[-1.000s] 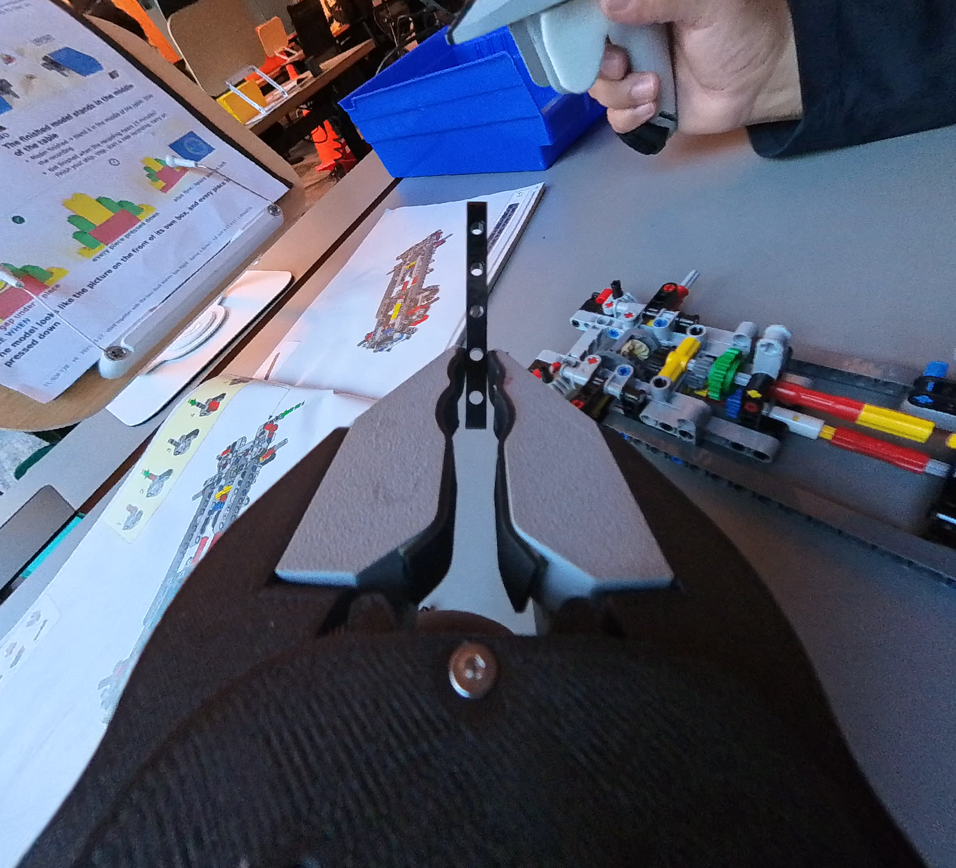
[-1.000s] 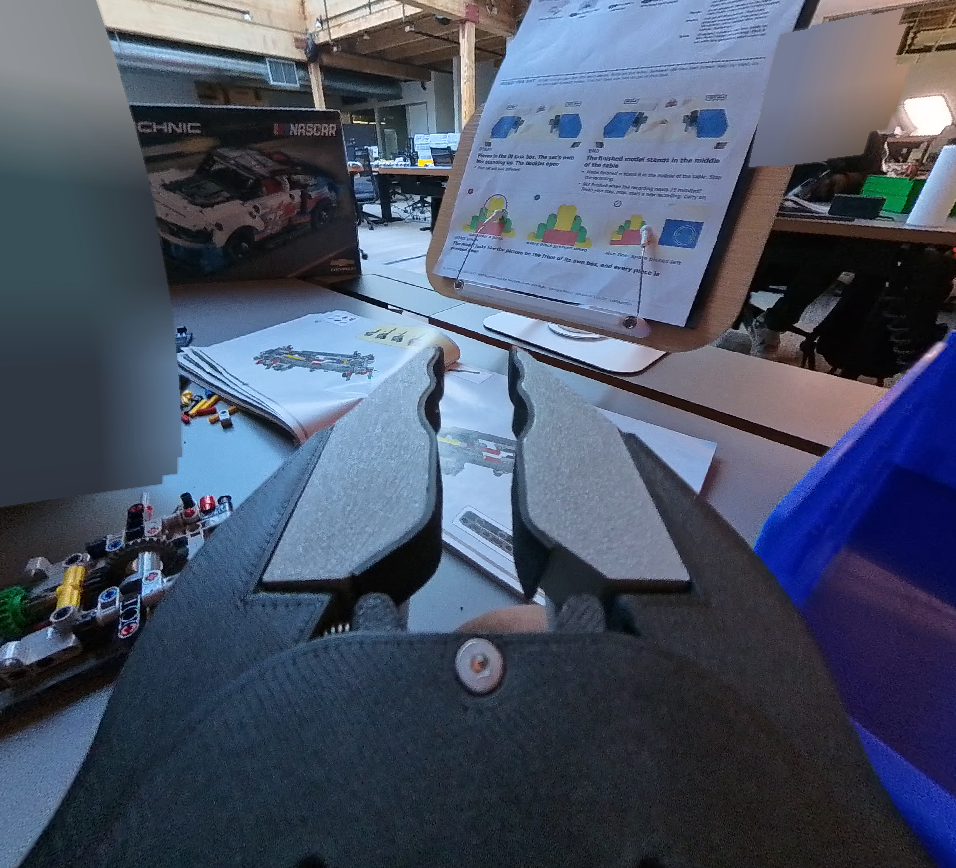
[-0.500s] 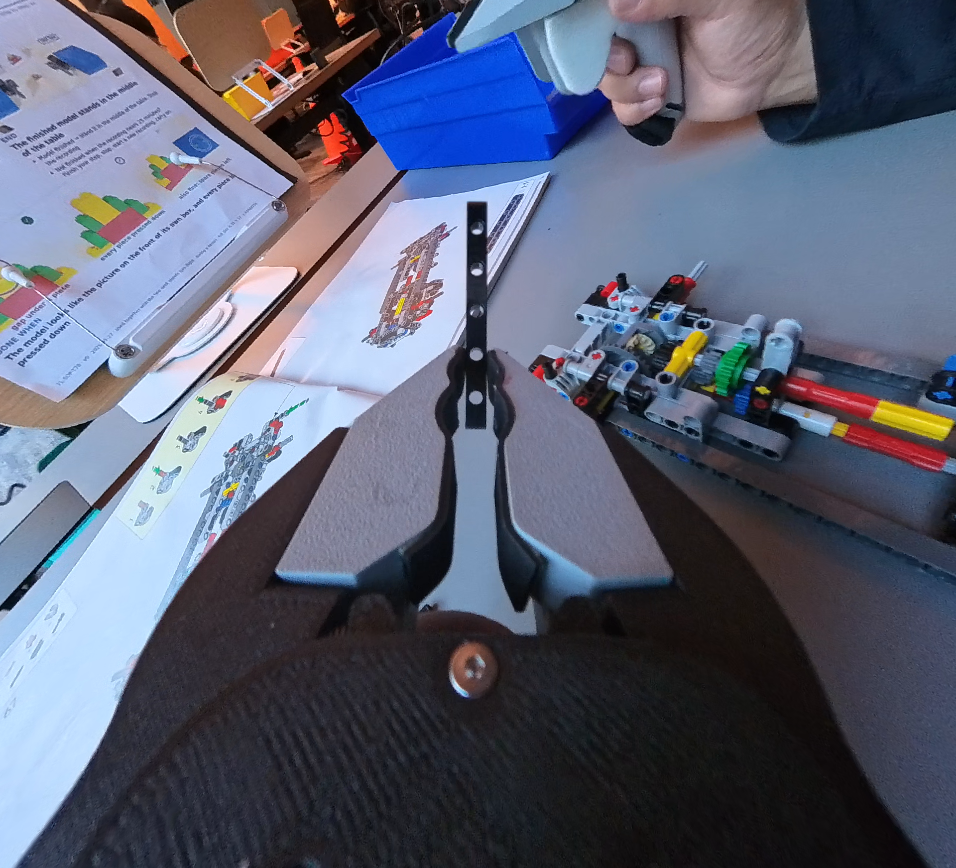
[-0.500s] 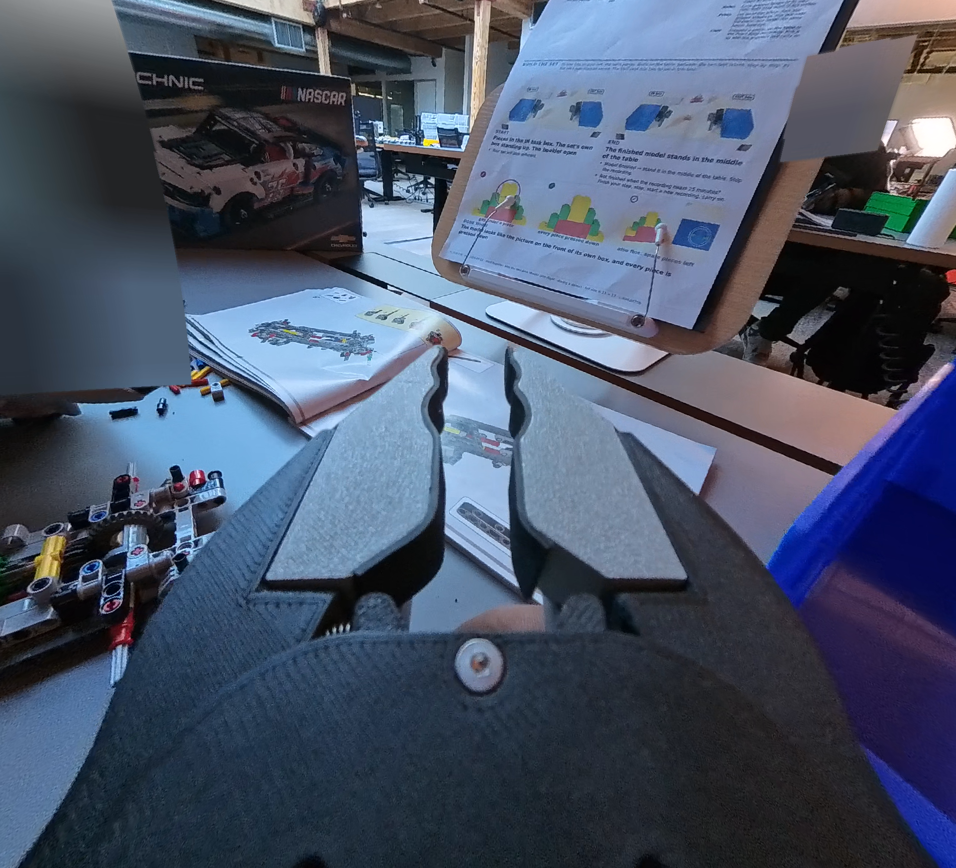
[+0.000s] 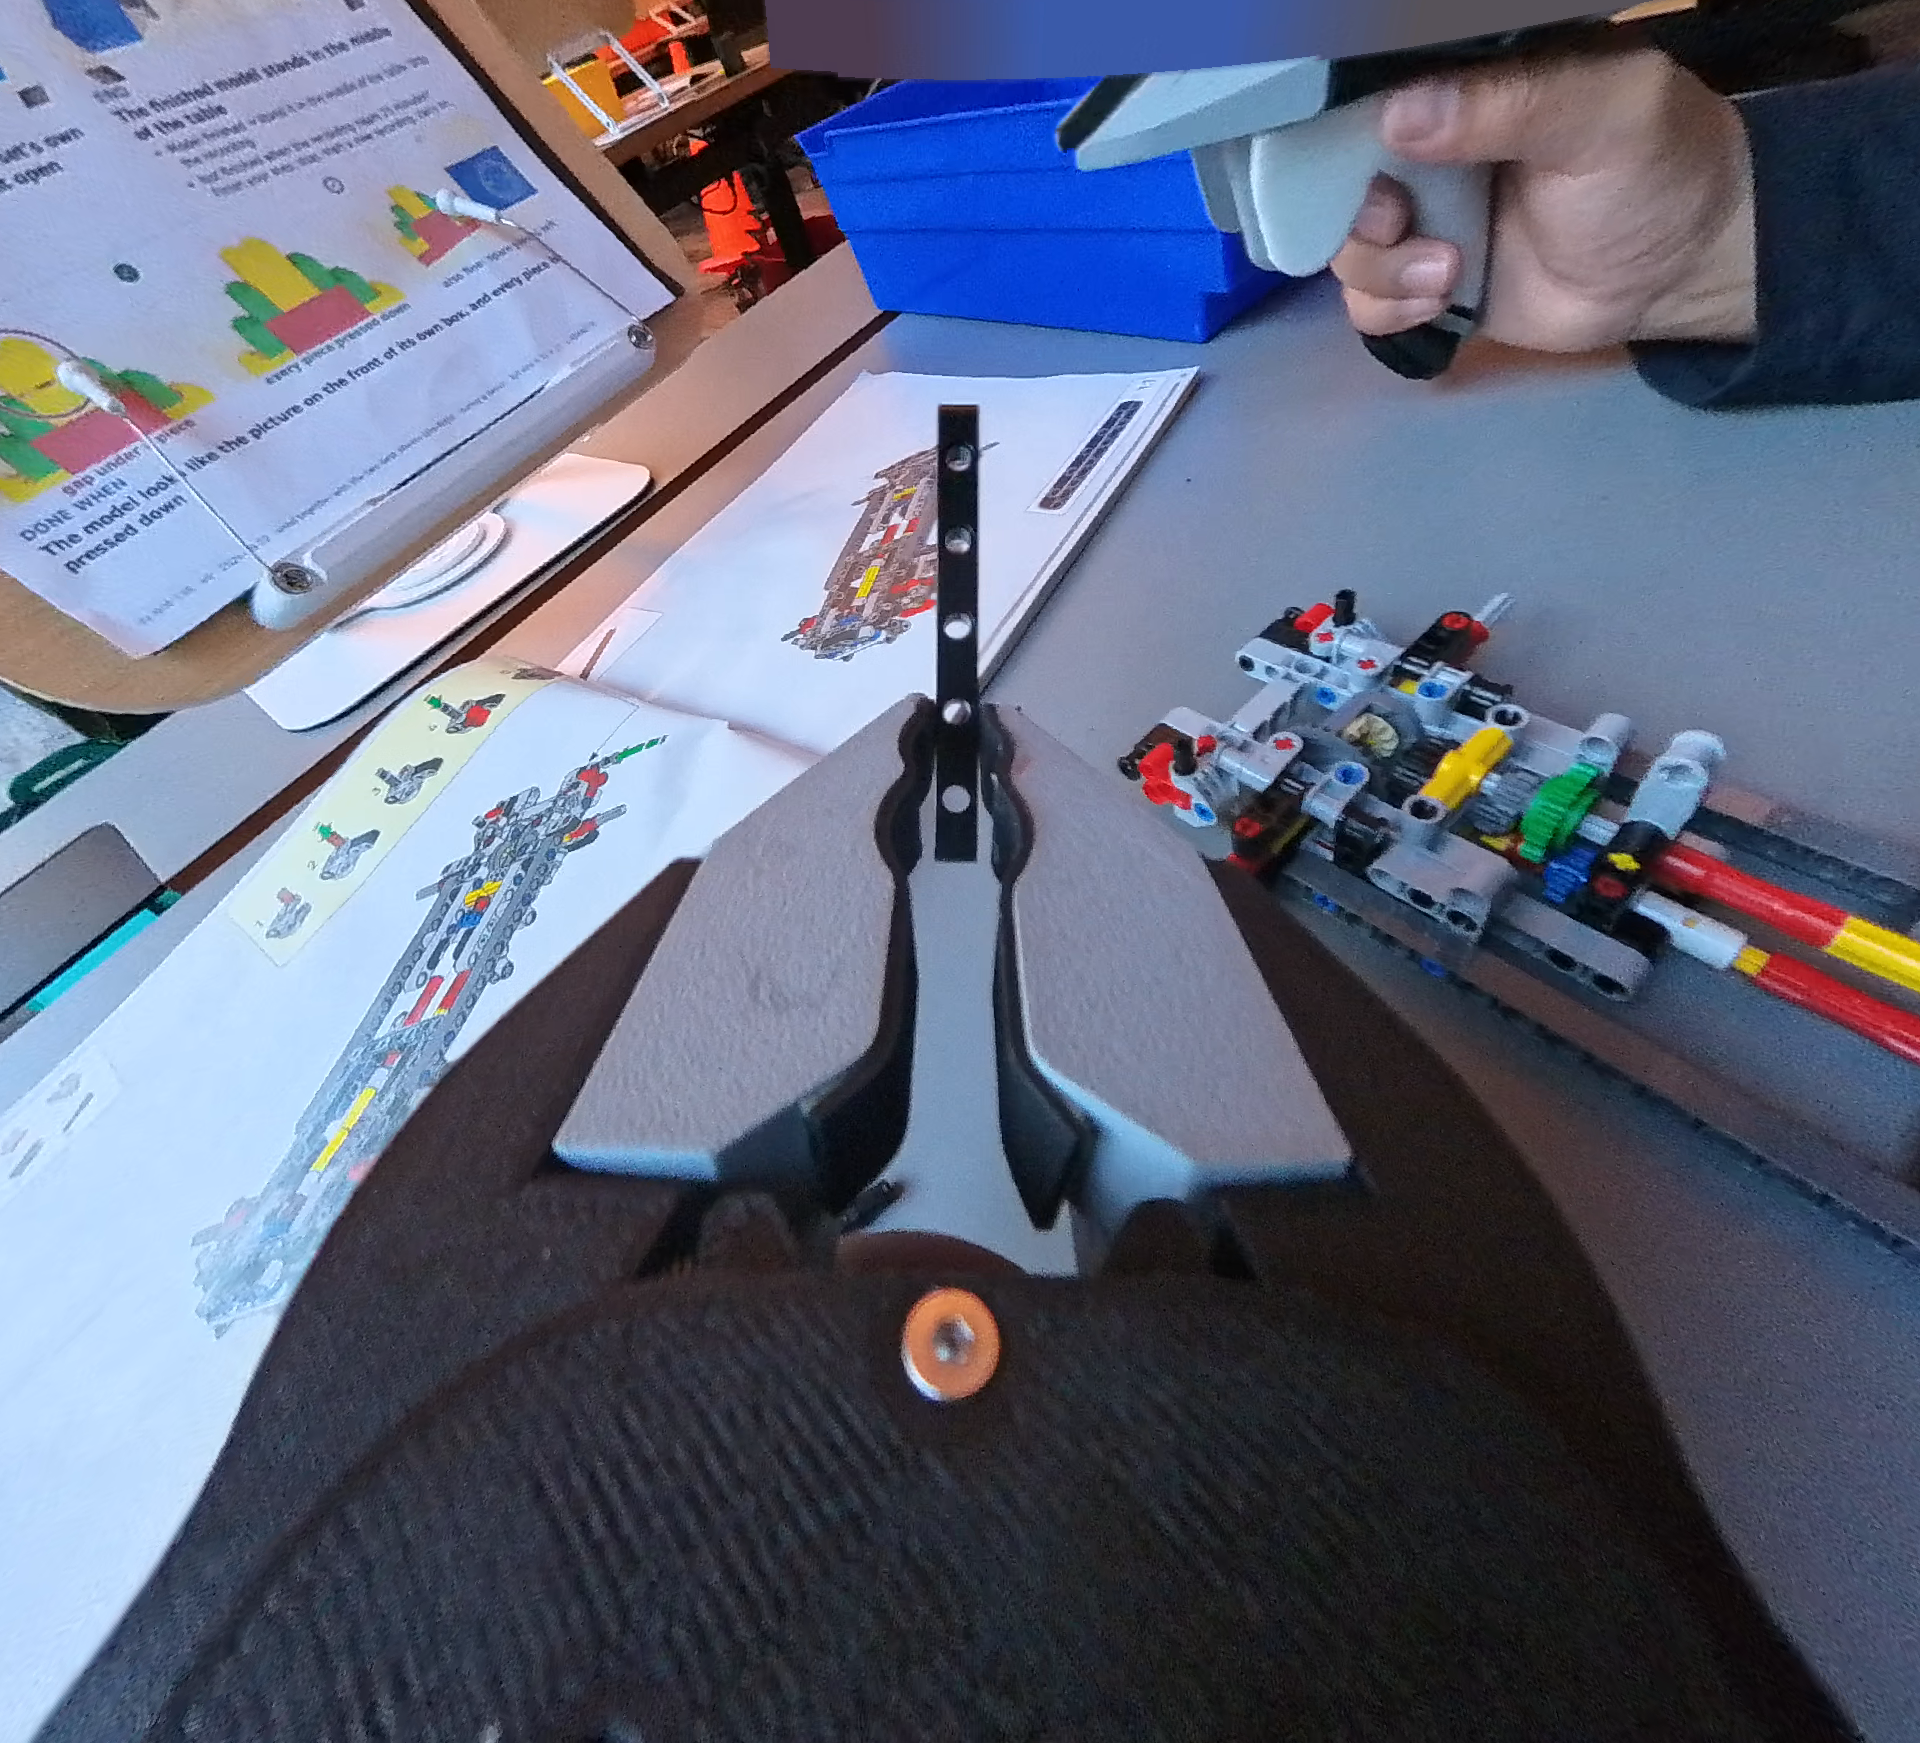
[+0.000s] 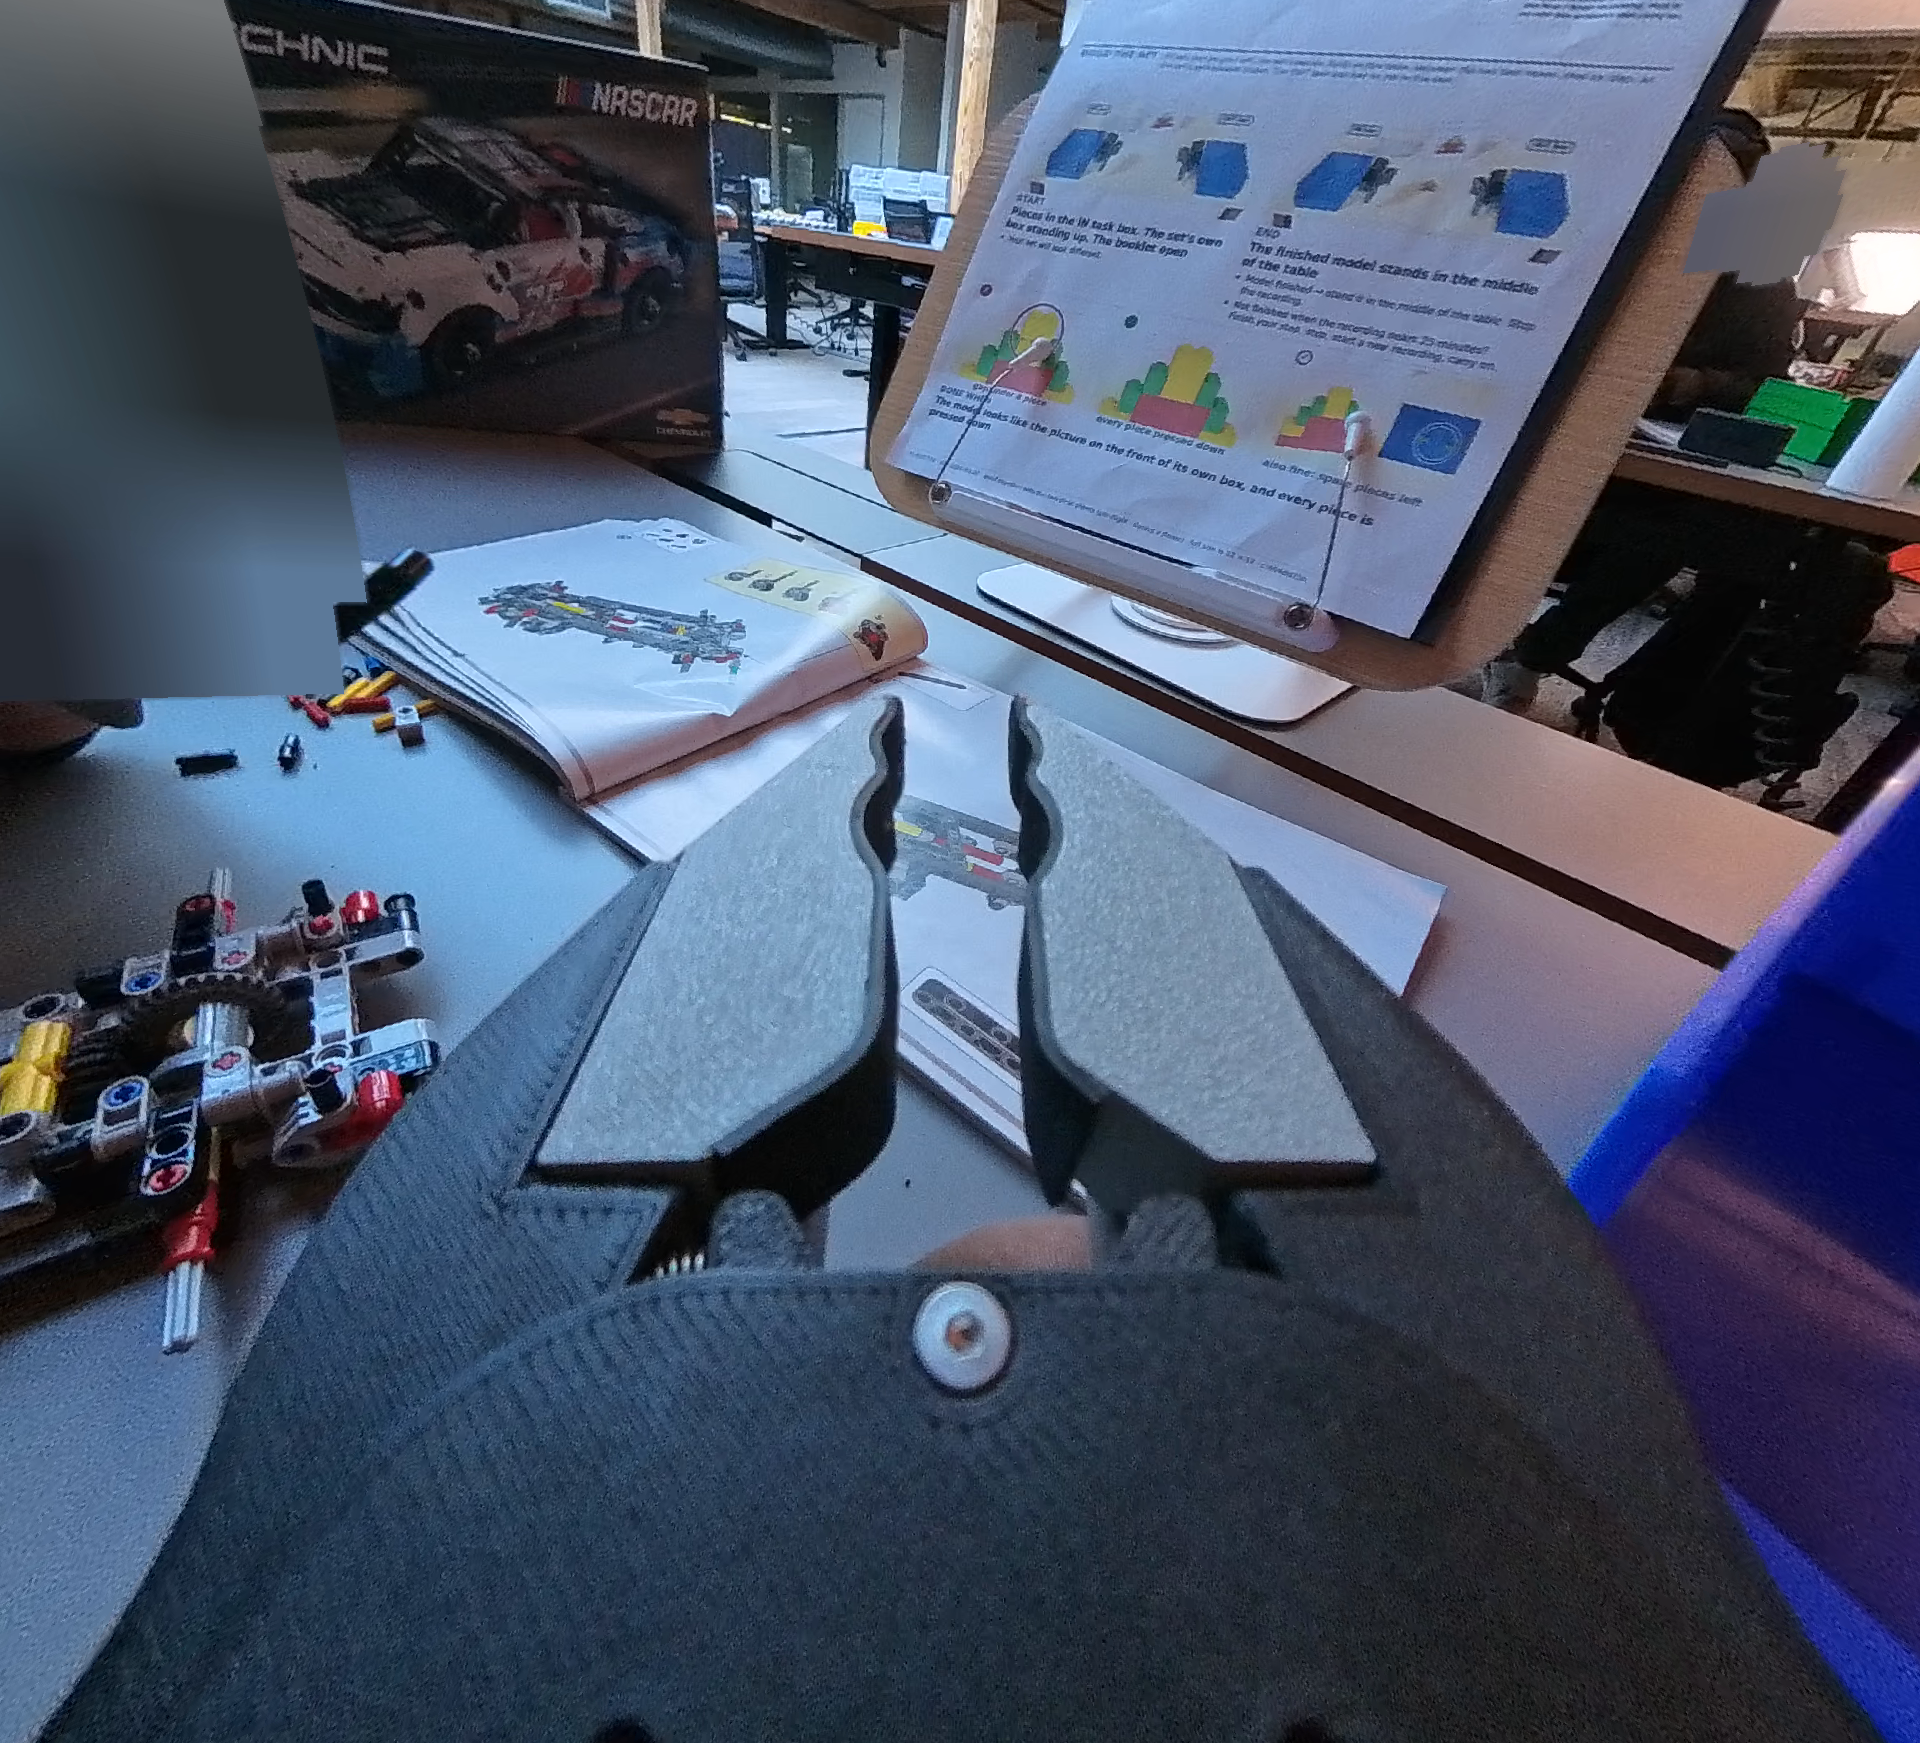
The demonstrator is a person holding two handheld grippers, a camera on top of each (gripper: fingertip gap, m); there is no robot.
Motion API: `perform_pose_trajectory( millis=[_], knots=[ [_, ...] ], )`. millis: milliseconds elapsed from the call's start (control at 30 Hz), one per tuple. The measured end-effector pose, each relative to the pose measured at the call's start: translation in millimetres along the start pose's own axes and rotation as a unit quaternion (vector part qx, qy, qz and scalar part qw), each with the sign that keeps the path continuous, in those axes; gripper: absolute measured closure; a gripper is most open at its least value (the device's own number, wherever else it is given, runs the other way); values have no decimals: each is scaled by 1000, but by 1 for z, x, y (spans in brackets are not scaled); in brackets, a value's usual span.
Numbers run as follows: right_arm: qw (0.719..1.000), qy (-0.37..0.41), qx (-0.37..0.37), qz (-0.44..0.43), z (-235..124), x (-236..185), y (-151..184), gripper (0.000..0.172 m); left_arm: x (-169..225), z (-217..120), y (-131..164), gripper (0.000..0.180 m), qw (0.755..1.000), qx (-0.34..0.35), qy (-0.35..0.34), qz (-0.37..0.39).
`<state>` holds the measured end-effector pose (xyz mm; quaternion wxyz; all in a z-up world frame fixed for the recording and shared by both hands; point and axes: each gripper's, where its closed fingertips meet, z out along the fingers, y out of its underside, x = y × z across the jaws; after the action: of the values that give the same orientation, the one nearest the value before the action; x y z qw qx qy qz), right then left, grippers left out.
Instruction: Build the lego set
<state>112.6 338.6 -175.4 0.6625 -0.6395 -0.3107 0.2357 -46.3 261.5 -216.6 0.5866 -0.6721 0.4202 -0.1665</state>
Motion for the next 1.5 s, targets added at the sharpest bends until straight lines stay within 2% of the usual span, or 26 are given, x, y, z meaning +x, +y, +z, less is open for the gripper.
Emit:
perform_pose_trajectory(
  millis=[867,1233,1500],
  knots=[
    [998,-7,-29,-49,6,-9,13,160,3,2,4,175,1000,-13,3,9],
    [997,-9,-35,-71,6,-13,15,160,15,6,9,175,997,-34,2,69],
    [998,-3,-32,-60,4,-7,15,162,17,7,9,175,996,-36,2,78]
  ],
)
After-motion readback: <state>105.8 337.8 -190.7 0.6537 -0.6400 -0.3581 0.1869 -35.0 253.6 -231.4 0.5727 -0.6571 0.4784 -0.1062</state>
